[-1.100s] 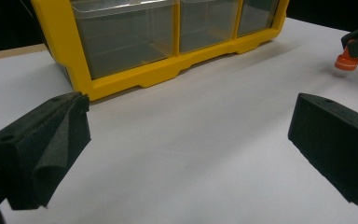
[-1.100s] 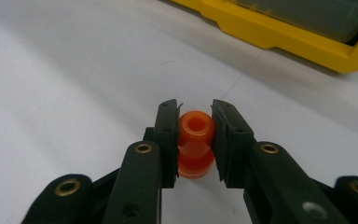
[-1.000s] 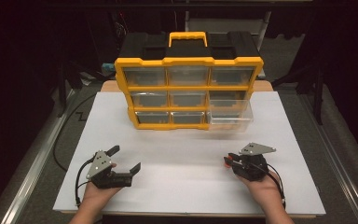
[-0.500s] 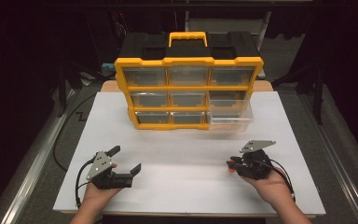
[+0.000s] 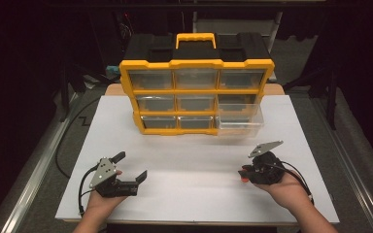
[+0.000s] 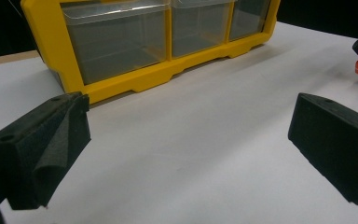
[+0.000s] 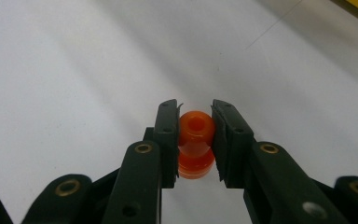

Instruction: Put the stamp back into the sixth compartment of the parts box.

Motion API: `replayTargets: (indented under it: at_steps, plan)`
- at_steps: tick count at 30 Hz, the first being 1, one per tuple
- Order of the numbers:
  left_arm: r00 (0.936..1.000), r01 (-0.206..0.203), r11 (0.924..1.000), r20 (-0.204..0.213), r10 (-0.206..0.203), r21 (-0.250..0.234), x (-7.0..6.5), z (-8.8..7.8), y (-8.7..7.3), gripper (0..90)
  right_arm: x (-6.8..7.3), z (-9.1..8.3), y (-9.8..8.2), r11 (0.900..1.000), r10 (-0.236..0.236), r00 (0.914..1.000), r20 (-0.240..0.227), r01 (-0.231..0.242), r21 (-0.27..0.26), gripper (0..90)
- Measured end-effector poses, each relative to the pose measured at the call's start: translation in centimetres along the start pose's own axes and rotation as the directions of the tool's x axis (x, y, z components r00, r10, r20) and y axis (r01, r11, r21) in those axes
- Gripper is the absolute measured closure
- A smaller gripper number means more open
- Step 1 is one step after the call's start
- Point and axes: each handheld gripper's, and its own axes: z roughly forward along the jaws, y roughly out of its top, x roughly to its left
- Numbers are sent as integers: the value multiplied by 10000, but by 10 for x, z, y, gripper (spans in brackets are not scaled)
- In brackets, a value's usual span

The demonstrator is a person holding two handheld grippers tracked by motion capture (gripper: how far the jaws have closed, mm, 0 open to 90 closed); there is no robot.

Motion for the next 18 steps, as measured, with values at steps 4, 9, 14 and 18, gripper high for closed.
replayTargets:
  at_steps: [4,9,14,18]
  plan:
    - [10000,41,10000,67,-41,-29,0,0,0,5,-3,-3,2,9997,43,9998,-209,-37,253,740]
    - [10000,22,10000,24,-22,-34,0,0,0,5,-6,-4,6,9972,-81,9994,-350,107,744,740]
    - [10000,-21,10000,38,21,-33,0,-1,0,4,-6,-5,8,9945,-220,9989,-420,261,1015,740]
    - [10000,24,10000,36,-24,-12,0,0,0,5,-5,-6,11,9923,-266,9982,-531,328,1198,740]
